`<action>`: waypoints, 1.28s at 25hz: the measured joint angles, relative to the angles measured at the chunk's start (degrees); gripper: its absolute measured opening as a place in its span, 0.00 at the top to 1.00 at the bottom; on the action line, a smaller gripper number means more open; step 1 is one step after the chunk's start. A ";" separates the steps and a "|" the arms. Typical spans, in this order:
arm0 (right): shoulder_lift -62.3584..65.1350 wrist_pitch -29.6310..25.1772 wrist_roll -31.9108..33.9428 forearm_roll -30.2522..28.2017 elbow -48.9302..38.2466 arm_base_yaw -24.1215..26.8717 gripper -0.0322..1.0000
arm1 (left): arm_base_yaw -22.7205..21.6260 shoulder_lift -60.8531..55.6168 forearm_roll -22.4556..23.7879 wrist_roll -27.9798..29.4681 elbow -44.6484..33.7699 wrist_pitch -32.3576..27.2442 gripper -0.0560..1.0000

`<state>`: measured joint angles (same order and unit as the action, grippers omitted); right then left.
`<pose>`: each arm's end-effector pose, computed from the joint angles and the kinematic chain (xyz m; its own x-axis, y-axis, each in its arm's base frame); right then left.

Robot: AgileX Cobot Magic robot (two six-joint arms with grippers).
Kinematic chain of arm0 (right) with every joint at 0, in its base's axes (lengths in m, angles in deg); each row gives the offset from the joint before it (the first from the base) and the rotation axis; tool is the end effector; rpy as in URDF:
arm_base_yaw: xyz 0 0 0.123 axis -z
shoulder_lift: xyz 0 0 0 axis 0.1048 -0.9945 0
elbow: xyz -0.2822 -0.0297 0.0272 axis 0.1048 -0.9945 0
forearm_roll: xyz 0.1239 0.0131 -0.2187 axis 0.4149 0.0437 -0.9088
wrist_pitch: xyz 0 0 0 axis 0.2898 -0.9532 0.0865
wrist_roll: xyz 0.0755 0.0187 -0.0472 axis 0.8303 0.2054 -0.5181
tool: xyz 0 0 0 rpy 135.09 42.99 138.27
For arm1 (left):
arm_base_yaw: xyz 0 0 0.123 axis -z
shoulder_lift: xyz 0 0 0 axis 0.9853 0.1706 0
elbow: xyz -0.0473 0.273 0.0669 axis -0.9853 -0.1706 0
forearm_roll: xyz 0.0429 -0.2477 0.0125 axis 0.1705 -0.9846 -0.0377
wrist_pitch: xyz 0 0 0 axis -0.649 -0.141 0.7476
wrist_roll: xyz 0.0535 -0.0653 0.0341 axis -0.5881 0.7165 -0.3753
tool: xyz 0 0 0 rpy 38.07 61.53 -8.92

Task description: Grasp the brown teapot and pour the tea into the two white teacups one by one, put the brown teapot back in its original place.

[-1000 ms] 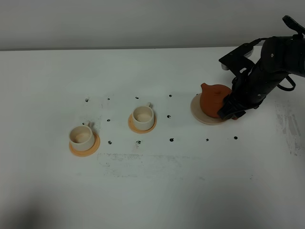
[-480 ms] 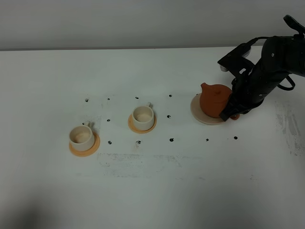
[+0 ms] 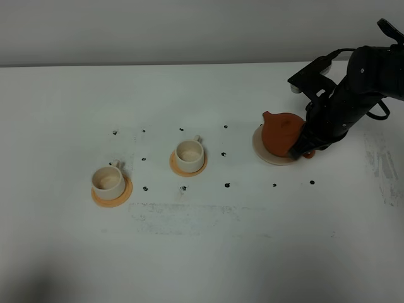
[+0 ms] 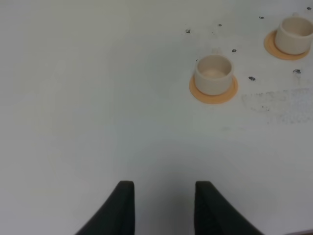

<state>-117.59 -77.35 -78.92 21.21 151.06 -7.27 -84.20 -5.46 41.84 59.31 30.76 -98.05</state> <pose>0.3912 0.1027 0.1611 -0.6931 -0.6614 -0.2866 -0.6813 0.7309 -0.0393 -0.0048 -0.0094 0.2818 -0.4303 0.1374 -0.8922 0.0931 0.9898 0.1075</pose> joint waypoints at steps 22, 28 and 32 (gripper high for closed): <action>13.70 2.78 0.34 1.20 -3.45 -4.45 0.89 | 0.00 0.00 0.00 0.00 0.00 0.00 0.66; 15.89 5.82 3.43 -2.41 -3.51 -12.87 0.89 | 0.00 0.00 0.00 0.00 0.00 0.00 0.66; 15.84 7.95 7.50 -7.85 -3.51 -17.41 0.89 | 0.00 0.00 0.00 0.00 0.00 0.00 0.66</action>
<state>-101.75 -69.40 -71.42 13.36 147.54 -24.68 -84.20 -5.46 41.84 59.31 30.76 -98.05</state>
